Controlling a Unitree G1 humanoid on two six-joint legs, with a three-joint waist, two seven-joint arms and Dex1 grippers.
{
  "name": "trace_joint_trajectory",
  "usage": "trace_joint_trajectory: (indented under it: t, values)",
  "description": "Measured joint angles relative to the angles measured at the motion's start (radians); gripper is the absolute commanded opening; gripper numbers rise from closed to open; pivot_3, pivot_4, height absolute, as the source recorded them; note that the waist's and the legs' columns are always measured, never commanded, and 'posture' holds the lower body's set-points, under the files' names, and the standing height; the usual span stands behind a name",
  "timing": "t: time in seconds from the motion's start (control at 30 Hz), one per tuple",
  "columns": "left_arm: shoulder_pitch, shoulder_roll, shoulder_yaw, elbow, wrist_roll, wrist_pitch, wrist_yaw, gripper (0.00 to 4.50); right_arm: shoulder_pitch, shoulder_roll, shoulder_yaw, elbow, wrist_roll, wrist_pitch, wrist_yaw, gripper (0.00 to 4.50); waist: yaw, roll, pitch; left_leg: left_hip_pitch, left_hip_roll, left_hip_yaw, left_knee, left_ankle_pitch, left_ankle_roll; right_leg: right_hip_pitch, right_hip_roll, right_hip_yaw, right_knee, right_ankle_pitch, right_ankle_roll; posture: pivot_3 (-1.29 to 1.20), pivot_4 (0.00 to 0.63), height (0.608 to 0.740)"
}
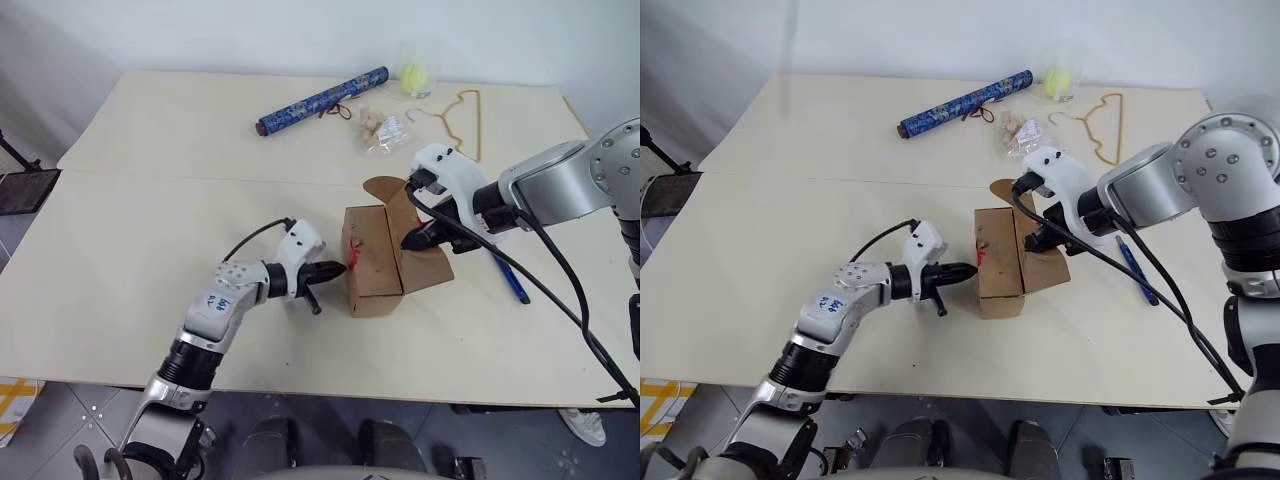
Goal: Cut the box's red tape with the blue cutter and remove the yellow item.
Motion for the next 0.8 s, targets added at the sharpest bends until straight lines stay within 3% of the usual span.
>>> trace_joint_trajectory:
  t: [0.2,0.3,0.4,0.6,0.8]
  values:
    - [-0.03,0.236,0.003,-0.044,-0.084,0.109,-0.221,0.0,-0.006,-0.007,0.003,0.002,-0.023,0.0,0.002,0.05,-0.015,0.0,0.0,0.0,0.001,0.001,-0.001,0.0,-0.001,-0.002,0.001,0.0,0.001,0.0,-0.001,0.0,0.15,0.74]
    - [-0.114,0.276,0.036,-0.049,-0.169,0.178,-0.311,0.0,-0.006,-0.007,0.003,0.004,-0.04,0.0,0.002,0.05,-0.018,0.0,0.0,-0.002,0.0,0.0,0.0,0.0,-0.001,-0.002,0.001,0.0,0.001,0.0,-0.001,0.0,0.15,0.74]
    - [-0.199,0.222,0.085,-0.052,-0.222,0.198,-0.3,0.0,-0.007,-0.005,0.003,0.007,-0.055,0.0,0.005,0.05,-0.019,-0.001,0.0,-0.002,0.0,0.0,0.0,0.0,0.0,-0.002,0.0,0.0,0.001,0.0,0.0,0.0,0.15,0.74]
    - [-0.244,0.016,0.091,-0.021,-0.225,0.153,-0.148,0.0,-0.006,-0.002,0.003,0.014,-0.092,0.0,0.009,0.05,-0.024,-0.002,0.001,-0.002,-0.001,0.001,0.0,0.0,-0.001,-0.002,0.002,0.0,0.001,0.001,0.001,0.0,0.15,0.74]
    - [-0.281,-0.033,0.029,0.04,-0.157,0.05,-0.104,0.0,-0.007,0.015,0.003,0.019,-0.127,0.0,0.018,0.05,-0.022,-0.002,0.001,-0.002,-0.001,0.002,-0.001,0.0,-0.001,-0.003,0.002,0.0,0.001,0.001,0.0,0.0,0.15,0.74]
